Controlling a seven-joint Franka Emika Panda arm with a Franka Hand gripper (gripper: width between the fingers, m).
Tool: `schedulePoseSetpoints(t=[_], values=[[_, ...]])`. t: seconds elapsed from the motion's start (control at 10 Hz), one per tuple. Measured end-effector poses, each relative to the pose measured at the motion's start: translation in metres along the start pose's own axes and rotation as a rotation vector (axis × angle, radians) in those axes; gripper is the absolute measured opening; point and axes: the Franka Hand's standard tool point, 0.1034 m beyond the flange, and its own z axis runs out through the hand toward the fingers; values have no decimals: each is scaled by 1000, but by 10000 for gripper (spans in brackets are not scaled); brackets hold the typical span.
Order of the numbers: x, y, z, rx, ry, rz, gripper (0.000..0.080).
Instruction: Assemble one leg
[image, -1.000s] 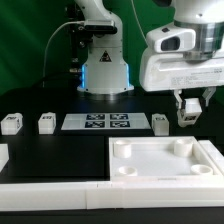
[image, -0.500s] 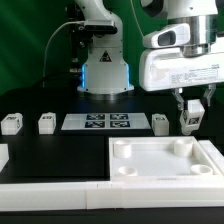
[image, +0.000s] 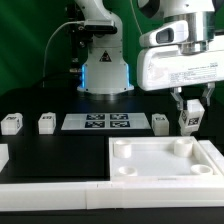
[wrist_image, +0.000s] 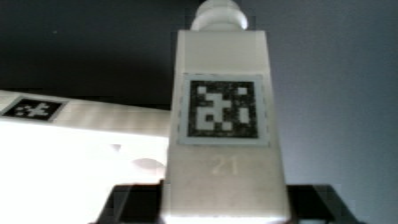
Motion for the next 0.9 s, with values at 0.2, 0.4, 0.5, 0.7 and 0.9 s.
schedulePoseSetpoints(t=[0.2, 0.4, 0.5, 0.7, 0.9], values=[[10, 6, -2, 8, 246, -36, 294], [12, 8, -6, 5, 302, -54, 294], [10, 7, -10, 2, 266, -49, 294], [9, 3, -21, 2, 276, -42, 294], [16, 4, -44, -4, 268, -43, 294]])
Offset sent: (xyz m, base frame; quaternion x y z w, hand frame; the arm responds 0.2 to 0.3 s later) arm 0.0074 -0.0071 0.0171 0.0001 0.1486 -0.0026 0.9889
